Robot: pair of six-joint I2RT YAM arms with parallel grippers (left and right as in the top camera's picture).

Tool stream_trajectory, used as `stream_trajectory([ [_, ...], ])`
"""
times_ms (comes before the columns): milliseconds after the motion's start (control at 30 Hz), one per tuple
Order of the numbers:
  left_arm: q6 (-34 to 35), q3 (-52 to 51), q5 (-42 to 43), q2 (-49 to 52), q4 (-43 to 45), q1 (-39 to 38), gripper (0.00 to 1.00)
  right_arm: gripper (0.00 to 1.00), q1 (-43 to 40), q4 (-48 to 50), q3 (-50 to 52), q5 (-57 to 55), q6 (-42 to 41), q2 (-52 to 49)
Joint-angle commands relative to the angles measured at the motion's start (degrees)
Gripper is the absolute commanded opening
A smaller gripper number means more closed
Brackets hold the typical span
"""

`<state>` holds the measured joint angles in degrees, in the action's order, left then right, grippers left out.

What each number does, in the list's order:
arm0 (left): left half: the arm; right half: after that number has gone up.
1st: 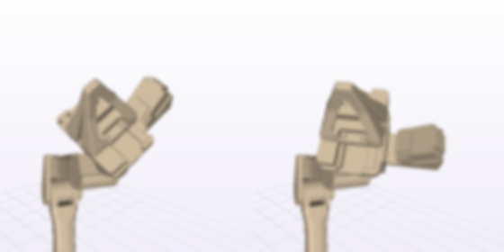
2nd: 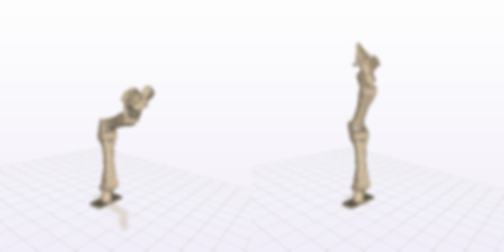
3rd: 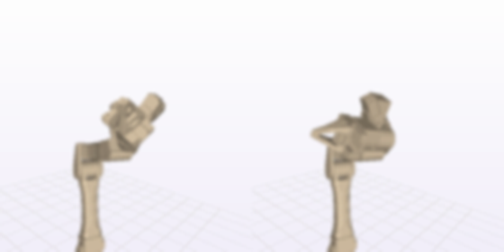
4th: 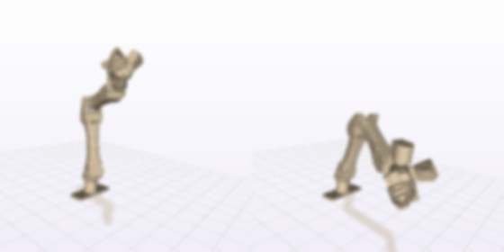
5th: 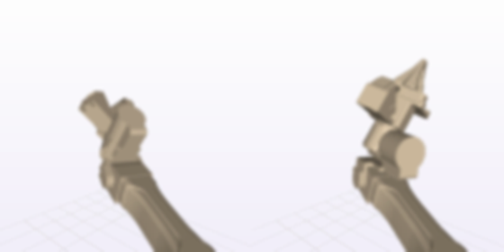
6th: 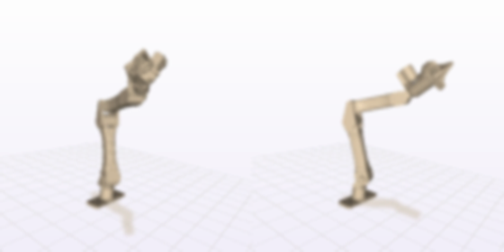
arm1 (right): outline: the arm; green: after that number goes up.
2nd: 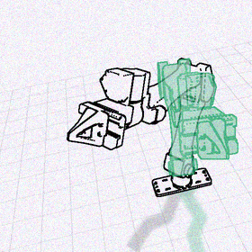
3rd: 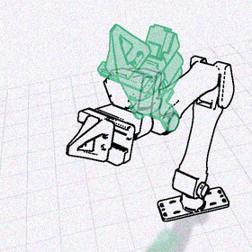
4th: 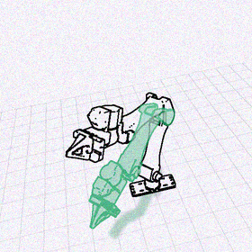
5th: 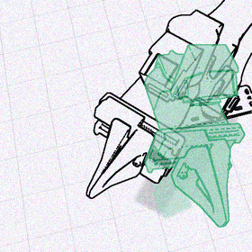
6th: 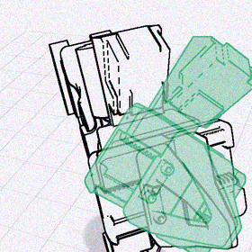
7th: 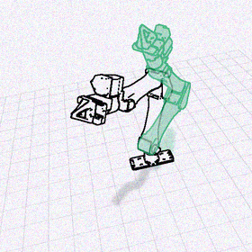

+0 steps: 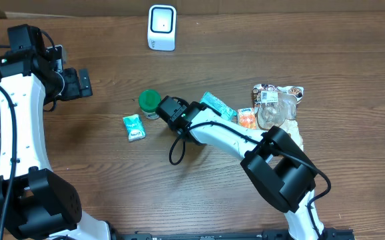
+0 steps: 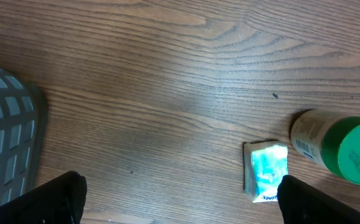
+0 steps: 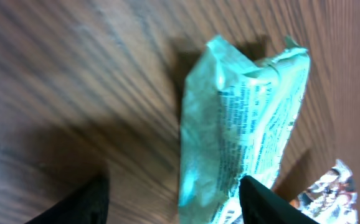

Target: Scan the item barcode

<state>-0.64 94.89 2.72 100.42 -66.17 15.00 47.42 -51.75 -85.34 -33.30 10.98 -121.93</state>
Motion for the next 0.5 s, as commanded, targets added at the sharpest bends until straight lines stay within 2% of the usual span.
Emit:
stream_trajectory([
  [0,-1.3,0.9,0.0,0.0,0.0,0.0,1.00,0.72,0.9,-2.3,-2.3,8.6,-5.0,0.1],
  [67,-1.3,0.9,0.0,0.0,0.0,0.0,1.00,0.73,-0.9,-6.2,-7.6,11.7,-10.6,1.1],
  [100,-1.3,0.9,0.0,0.0,0.0,0.0,1.00,0.72,-3.6,-9.6,-13.4,16.5,-13.0,2.4],
  [167,-1.3,0.9,0.0,0.0,0.0,0.0,1.00,0.71,-8.7,-13.3,-19.5,24.7,-13.2,3.8],
  [200,-1.3,0.9,0.0,0.0,0.0,0.0,1.00,0.64,-12.4,-14.2,-21.1,28.4,-13.2,4.2],
  [233,-1.3,0.9,0.0,0.0,0.0,0.0,1.00,0.48,-18.8,-15.3,-21.0,32.9,-13.2,3.9],
  [267,-1.3,0.9,0.0,0.0,0.0,0.0,1.00,0.42,-22.1,-15.6,-20.2,37.2,-13.2,3.5],
  [333,-1.3,0.9,0.0,0.0,0.0,0.0,1.00,0.40,-28.2,-13.7,-16.3,47.3,-10.9,2.4],
  [367,-1.3,0.9,0.0,0.0,0.0,0.0,1.00,0.35,-30.5,-11.1,-12.8,50.2,-10.5,2.2],
  [467,-1.3,0.9,0.0,0.0,0.0,0.0,1.00,0.29,-32.6,-7.1,-6.7,52.3,-10.5,2.2],
])
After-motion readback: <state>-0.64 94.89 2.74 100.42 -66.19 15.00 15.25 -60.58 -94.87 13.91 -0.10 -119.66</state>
